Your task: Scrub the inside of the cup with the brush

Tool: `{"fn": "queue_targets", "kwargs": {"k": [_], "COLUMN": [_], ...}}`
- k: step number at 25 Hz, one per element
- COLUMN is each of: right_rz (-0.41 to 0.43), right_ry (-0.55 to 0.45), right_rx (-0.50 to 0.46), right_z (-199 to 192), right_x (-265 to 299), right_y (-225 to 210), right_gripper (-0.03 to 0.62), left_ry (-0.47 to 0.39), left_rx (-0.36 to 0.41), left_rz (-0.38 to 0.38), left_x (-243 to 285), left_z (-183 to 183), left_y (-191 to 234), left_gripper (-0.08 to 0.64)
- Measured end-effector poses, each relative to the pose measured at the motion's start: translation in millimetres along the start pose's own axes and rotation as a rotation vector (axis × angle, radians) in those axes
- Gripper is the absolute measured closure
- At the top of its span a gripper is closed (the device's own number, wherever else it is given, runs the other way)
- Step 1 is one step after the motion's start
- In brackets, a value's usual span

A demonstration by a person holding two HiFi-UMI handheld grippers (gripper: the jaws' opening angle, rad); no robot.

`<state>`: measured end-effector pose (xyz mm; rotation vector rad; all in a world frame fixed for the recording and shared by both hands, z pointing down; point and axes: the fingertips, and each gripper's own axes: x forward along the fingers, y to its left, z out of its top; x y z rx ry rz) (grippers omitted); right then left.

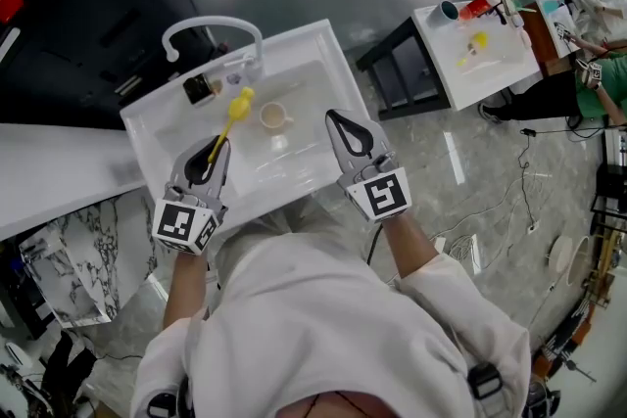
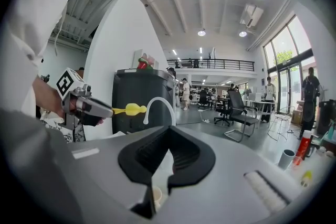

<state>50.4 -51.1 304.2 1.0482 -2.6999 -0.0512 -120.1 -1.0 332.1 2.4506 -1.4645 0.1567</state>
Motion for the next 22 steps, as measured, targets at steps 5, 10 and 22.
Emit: {"fn": "queue_targets", "kwargs": {"k": [5, 10, 22], "right_rz": [0.016, 0.004, 0.019], "right_ry": [-0.028, 0.005, -0.025], "right_rx": [0.02, 0.013, 0.02], "right_z": [3.9, 1.2, 7.1], "right_x": [-1.0, -4.6, -6.3], "right_y": [4.2, 1.3, 3.2], "right_gripper": [0.595, 0.595, 0.595], "left_ry": [0.001, 0.001, 0.002], "left_rx": [-0.001, 0.0, -0.001], "left_rz": [-0.002, -0.001, 0.002], "left_x": [-0.4, -1.6, -2.1], "left_z": [0.5, -0.3, -1.3], "left_y": [-1.9, -4.5, -8.1], "left_gripper": [0.518, 0.518, 0.518]}}
